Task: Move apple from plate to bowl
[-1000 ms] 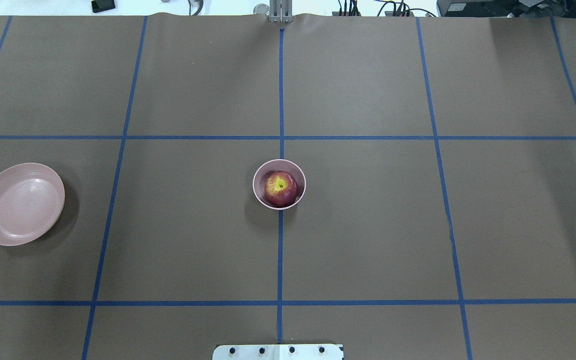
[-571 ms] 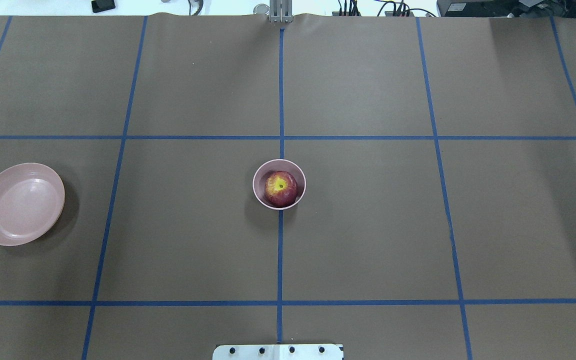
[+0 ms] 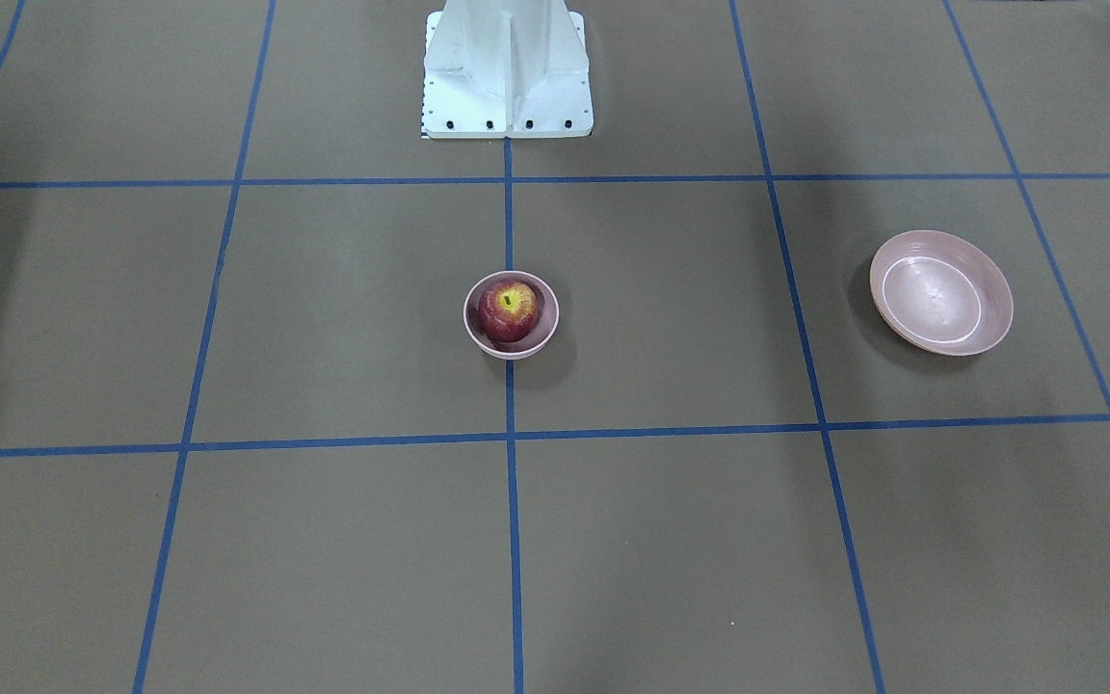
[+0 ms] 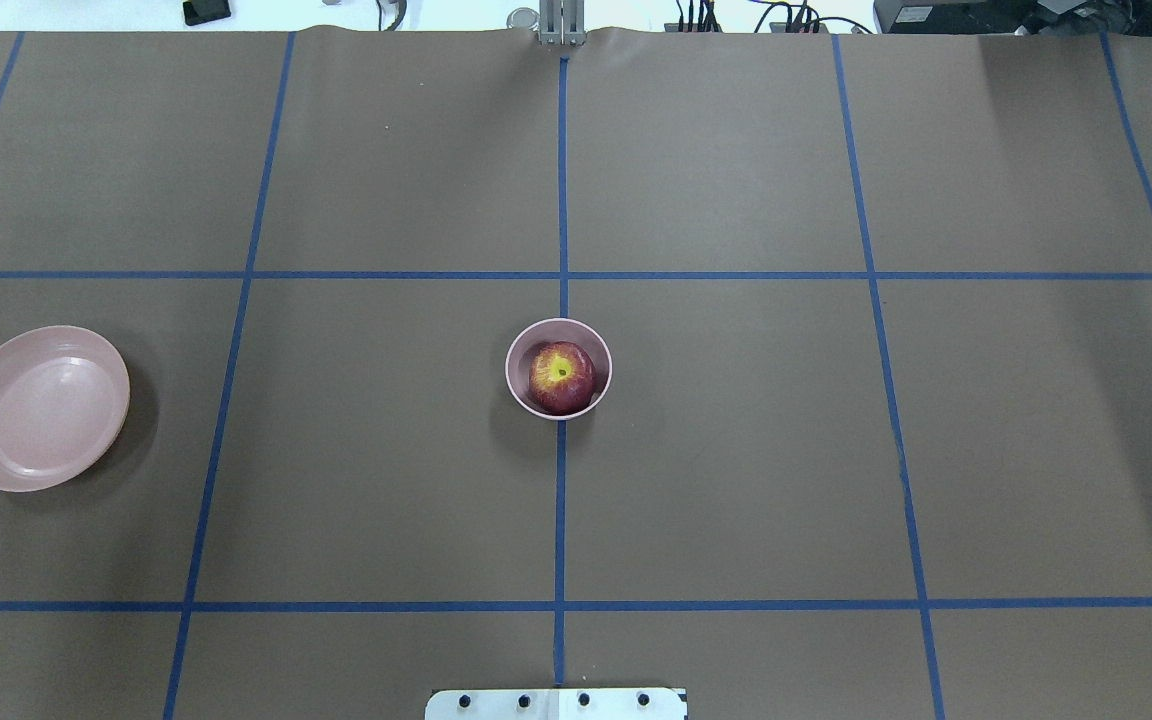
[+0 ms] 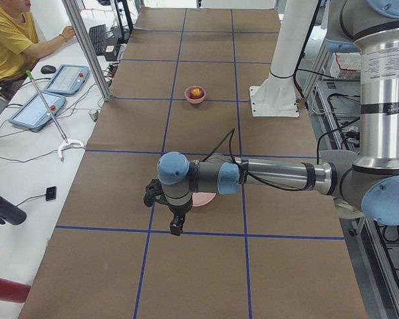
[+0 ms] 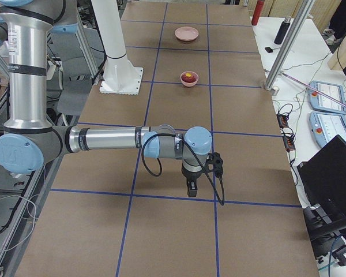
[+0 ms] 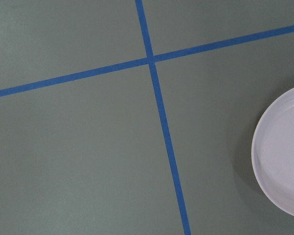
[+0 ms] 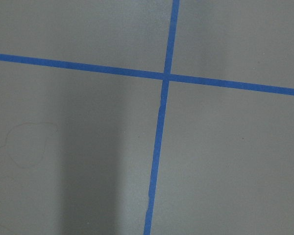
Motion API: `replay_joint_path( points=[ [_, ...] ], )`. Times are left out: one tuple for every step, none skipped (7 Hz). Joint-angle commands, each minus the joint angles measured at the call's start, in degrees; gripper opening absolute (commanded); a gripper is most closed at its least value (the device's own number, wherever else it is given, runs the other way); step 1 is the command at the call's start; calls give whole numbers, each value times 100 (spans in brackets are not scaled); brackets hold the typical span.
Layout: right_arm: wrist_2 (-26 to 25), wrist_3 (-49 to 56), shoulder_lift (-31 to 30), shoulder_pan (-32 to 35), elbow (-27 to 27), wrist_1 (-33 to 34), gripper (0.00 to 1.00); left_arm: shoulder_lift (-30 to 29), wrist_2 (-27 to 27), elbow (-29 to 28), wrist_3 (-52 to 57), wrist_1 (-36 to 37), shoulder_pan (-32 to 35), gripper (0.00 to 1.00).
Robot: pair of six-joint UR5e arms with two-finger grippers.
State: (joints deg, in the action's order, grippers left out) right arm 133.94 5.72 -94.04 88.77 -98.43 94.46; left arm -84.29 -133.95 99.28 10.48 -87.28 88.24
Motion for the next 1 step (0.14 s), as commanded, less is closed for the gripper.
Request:
replay_joint_path(
  points=[
    [0,0,0,0,0,-7,100,1,0,-14,7,0,0,98]
  ],
)
